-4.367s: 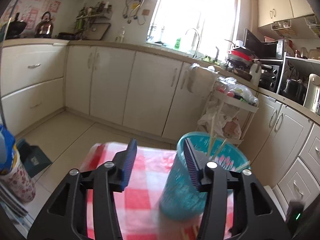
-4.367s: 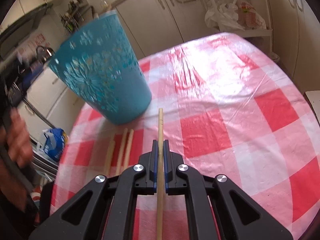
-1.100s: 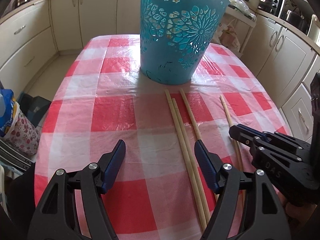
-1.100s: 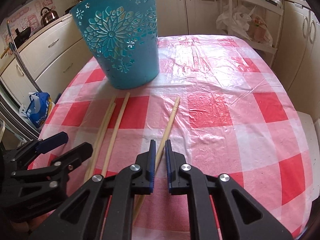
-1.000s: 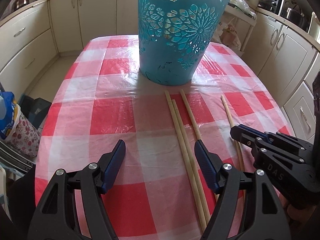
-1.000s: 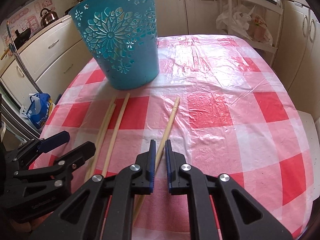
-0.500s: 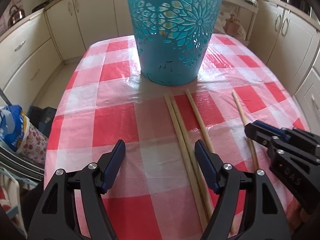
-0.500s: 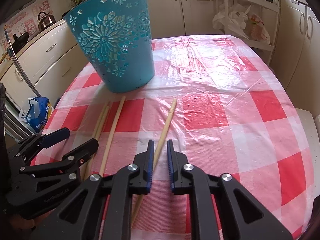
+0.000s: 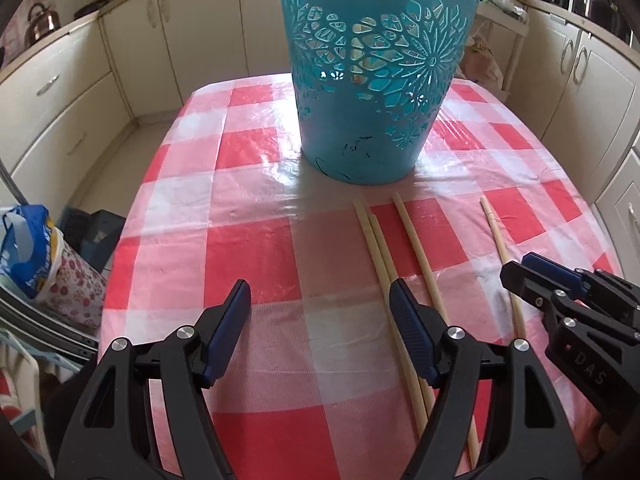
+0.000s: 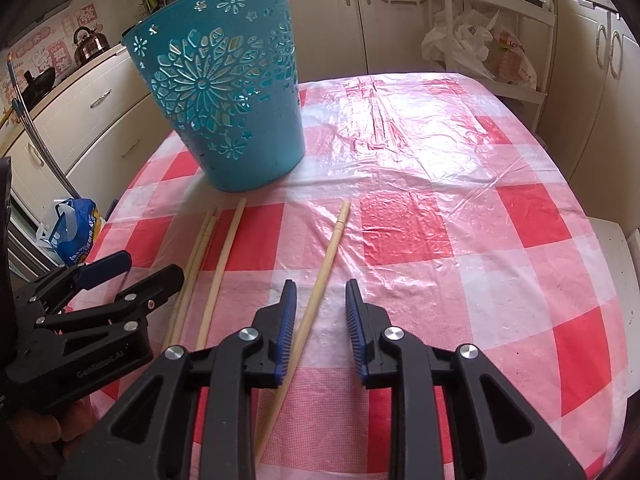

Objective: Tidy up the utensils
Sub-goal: 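Return both tools to the sticks and close each on one stick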

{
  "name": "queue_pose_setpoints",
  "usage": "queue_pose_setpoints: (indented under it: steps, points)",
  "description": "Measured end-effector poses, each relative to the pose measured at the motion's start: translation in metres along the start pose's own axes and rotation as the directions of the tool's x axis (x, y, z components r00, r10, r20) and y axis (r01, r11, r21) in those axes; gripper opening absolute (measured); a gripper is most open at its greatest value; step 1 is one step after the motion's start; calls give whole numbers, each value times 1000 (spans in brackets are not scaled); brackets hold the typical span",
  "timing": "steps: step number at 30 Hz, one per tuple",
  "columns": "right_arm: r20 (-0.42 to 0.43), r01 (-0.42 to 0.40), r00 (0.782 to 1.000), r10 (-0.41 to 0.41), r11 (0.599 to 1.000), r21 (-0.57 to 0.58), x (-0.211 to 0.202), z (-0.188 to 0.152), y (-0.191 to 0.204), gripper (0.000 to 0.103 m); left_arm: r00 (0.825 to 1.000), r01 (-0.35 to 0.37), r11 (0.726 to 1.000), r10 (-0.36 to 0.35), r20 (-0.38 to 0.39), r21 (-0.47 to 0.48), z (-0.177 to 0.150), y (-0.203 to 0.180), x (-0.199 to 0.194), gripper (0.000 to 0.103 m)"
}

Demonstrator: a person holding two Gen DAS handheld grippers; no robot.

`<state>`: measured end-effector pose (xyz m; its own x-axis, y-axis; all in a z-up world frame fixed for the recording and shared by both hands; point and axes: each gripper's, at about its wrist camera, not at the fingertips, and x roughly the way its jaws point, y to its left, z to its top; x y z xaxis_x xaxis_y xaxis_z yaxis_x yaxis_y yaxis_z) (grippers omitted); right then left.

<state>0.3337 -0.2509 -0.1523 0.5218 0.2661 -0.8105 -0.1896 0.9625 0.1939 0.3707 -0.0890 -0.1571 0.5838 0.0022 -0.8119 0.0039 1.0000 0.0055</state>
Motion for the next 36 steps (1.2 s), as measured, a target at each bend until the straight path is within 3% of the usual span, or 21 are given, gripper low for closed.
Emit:
queue_pose_setpoints:
  steps: [6, 9, 12, 17, 21, 29, 32, 33, 34, 36]
  points:
    - [-1, -2, 1000, 2, 1000, -5, 2, 2, 2, 32, 999, -34, 999, 34, -1, 19, 3, -1, 6, 63]
    - [-1, -6, 1000, 6, 1000, -2, 2, 1, 2, 34, 999, 42, 998, -41, 5, -37, 6, 5, 3, 61]
    - [-1, -13, 1000, 13, 1000, 8, 2, 1, 1, 34, 997, 64, 996, -62, 38, -58, 4, 6, -5, 61]
    - [-1, -11, 1000, 11, 1000, 7, 2, 2, 1, 34, 1000, 23, 1000, -24, 19, 8, 1, -9, 1, 61]
    - [-1, -13, 1000, 13, 1000, 14, 2, 2, 1, 34, 1000, 4, 1000, -4, 1, 5, 1, -7, 1, 51]
    - [-2, 3, 1000, -3, 1000, 5, 7, 7, 4, 39, 1000, -10, 998, 9, 11, 57, 4, -10, 8, 47]
    - [-8, 23, 1000, -23, 999, -36, 7, 6, 9, 36, 999, 51, 992, -51, 3, 116, 6, -15, 8, 21]
    - [-12, 27, 1000, -28, 998, -57, 7, 5, 11, 24, 996, 94, 986, -94, -5, 138, 6, -15, 7, 11]
    - [-23, 18, 1000, -20, 996, -85, 7, 4, 13, 13, 989, 150, 977, -149, -16, 153, 6, -13, 6, 9]
    - [-42, -14, 999, 10, 995, -96, 6, 3, 12, 12, 964, 267, 946, -263, -48, 182, 5, -8, 6, 6]
